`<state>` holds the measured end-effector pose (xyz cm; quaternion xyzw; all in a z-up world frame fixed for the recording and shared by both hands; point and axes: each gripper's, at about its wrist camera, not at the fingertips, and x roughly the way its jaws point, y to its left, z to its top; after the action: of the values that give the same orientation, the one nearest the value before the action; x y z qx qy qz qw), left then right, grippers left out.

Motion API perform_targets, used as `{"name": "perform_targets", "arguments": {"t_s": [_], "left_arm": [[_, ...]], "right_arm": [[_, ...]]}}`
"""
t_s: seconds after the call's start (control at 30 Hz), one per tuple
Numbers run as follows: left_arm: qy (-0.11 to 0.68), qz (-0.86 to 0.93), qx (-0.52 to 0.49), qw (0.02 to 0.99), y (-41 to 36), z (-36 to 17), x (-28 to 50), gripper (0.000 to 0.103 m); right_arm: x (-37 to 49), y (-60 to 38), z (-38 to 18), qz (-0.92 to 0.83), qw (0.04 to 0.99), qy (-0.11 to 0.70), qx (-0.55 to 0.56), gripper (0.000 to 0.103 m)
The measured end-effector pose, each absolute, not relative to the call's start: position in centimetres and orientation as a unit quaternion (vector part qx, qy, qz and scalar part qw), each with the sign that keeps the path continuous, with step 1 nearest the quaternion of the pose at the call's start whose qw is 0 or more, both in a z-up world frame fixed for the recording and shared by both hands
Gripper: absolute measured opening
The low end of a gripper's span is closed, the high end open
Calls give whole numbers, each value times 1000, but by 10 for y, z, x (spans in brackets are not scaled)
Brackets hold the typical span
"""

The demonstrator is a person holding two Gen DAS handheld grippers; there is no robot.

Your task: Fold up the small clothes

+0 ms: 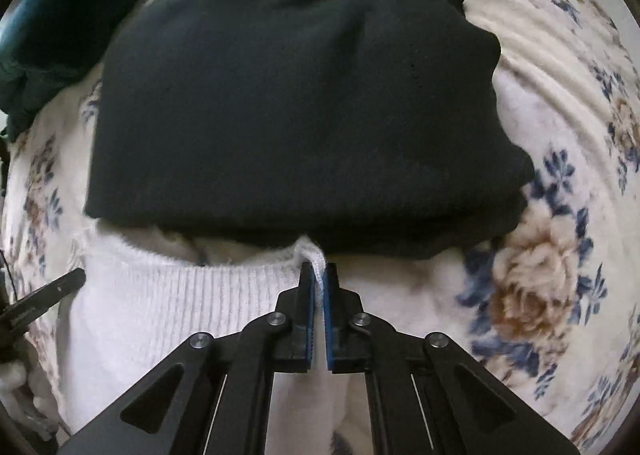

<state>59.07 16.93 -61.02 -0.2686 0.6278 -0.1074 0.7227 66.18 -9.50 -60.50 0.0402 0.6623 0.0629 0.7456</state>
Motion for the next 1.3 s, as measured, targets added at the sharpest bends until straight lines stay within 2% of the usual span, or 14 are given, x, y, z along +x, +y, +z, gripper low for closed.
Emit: {"name": "perform_targets", "arguments": {"t_s": [0.1,0.17,0.2,0.5,0.53,0.6,0.73,0.83,0.93,1.1,1.17,1.2,1.23,1.3], "left_arm": [[605,-115,-310,724,190,-588,551,52],[596,-118,-339,718,199,-579,511,54],[598,-117,-347,713,200,-578,497,54],[616,-142,-359,687,147,-610,406,51],[608,-147,-358,693,142,-609,409,49],[602,-160,-368,691,131,-608,419,23],[544,-183,-497,650,154,-605,417,19],[538,-145,-546,625,189,-626,409,10],[595,-145,-454,647,186,-637,413,10],[611,-168,-390,668,179,-607,423,26],[603,-168,-380,681,183,-593,423,36],[599,-166,-375,688,181,-590,427,51],[593,-163,-375,694,180,-588,434,53],[585,-163,-378,699,174,-589,445,53]], "right_arm": [[648,-108,-594,107,721,678,100,22],[628,-127,-579,114,724,669,123,52],[616,-137,-573,109,726,666,133,54],[474,-186,-595,124,649,701,267,54],[461,-184,-604,129,637,706,281,54],[443,-179,-623,140,612,706,328,54],[430,-166,-631,155,604,685,376,19],[425,-177,-623,166,588,658,439,10],[421,-201,-633,103,599,675,419,3],[423,-186,-627,120,618,701,334,8],[425,-186,-610,133,639,692,307,26],[426,-187,-604,134,647,687,303,36],[429,-188,-598,137,657,677,304,50],[440,-191,-596,143,664,666,309,55]]}}
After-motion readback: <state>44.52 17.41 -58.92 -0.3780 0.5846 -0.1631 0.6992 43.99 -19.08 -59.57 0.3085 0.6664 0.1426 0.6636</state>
